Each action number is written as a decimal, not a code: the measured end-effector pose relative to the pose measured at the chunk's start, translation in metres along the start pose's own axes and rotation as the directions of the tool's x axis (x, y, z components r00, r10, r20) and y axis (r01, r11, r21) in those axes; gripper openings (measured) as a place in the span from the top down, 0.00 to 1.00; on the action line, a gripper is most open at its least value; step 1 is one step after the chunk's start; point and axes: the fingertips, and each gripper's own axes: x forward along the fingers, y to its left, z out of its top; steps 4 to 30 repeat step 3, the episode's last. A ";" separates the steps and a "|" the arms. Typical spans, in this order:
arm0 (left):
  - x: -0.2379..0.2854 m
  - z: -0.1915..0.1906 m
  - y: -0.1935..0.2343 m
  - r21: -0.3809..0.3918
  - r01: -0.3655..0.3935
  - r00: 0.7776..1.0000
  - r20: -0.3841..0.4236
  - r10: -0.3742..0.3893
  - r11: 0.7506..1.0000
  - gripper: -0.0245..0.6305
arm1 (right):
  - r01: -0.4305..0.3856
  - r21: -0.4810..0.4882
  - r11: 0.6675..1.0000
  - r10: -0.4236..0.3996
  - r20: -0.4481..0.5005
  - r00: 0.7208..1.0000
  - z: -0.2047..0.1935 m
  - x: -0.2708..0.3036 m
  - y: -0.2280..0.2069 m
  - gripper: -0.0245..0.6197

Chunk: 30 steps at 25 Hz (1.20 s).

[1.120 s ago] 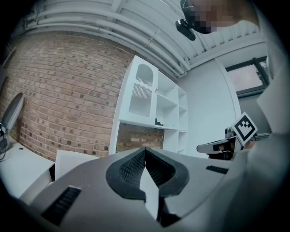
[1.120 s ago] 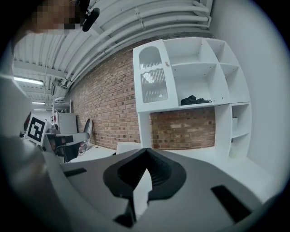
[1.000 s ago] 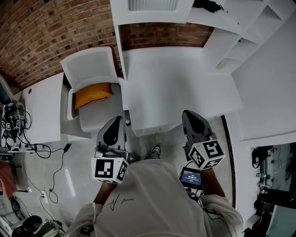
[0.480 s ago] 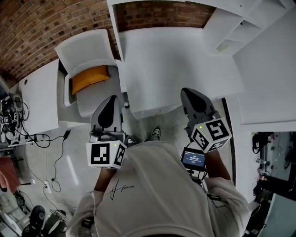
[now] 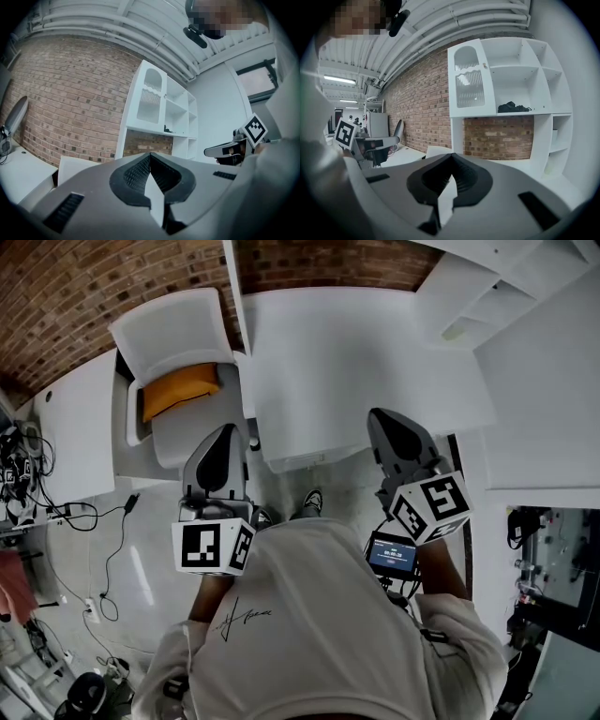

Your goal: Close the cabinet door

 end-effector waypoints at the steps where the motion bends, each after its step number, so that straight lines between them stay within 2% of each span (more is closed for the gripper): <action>1: 0.000 0.000 0.000 -0.001 0.001 1.000 0.000 -0.001 1.000 0.94 | -0.001 -0.001 1.000 0.001 -0.001 1.000 0.000 0.000 0.000 0.93; 30: 0.002 0.001 0.001 -0.001 0.002 1.000 0.002 -0.002 1.000 0.94 | -0.002 -0.004 1.000 0.002 -0.002 1.000 0.001 0.001 0.000 0.93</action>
